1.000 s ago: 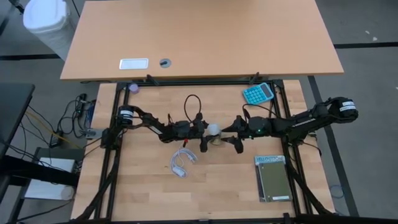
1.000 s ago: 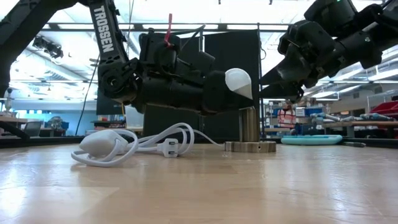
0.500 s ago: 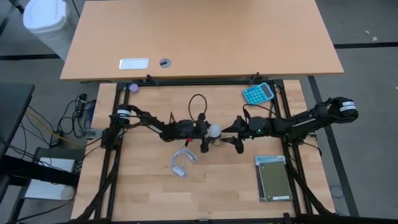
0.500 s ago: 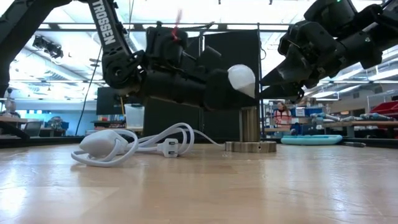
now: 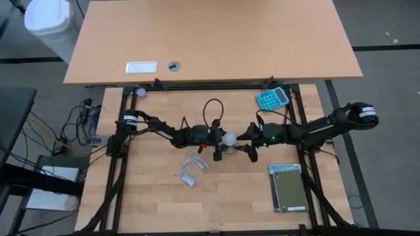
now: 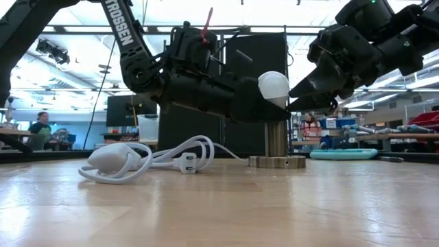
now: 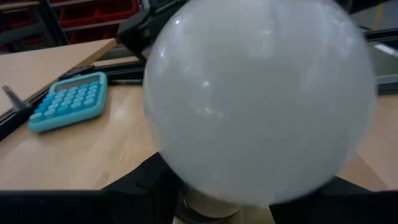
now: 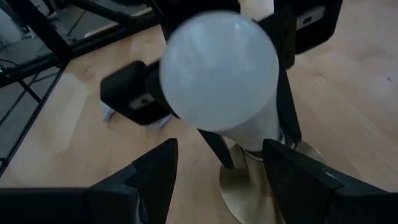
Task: Screw lightbulb
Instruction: Insert the lightbulb into the socket
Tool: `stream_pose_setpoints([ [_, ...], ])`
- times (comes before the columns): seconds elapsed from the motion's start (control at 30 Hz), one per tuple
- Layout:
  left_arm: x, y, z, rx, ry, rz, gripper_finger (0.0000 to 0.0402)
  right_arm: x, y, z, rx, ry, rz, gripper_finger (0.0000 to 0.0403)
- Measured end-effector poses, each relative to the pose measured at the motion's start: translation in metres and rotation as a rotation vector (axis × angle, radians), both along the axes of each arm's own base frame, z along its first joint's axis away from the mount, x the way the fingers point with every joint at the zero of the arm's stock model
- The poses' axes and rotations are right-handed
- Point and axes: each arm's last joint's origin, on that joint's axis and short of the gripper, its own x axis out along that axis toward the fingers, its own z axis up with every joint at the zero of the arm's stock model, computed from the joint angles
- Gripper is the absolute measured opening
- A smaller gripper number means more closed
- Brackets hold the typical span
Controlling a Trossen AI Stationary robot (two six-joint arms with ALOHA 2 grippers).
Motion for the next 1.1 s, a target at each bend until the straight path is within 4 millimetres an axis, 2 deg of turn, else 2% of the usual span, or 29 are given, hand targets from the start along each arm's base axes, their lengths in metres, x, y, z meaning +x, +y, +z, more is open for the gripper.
stream_pose_setpoints([
  [0.67, -0.001, 0.006, -0.001, -0.043, 0.015, -0.03, 0.0269, -0.001, 0.0, -0.001, 0.003, 0.013, -0.001, 0.0236],
  [0.87, -0.003, 0.005, 0.008, -0.042, 0.026, -0.035, 0.0271, -0.001, 0.0, -0.001, 0.013, 0.014, 0.003, 0.0237],
  [1.0, -0.005, 0.005, 0.02, -0.009, 0.036, -0.041, 0.0271, -0.001, 0.0, -0.001, 0.016, 0.015, 0.008, 0.0238],
  [1.1, -0.006, 0.005, 0.02, 0.0, 0.065, -0.043, 0.0271, -0.001, 0.0, -0.001, 0.017, 0.014, 0.01, 0.0237],
])
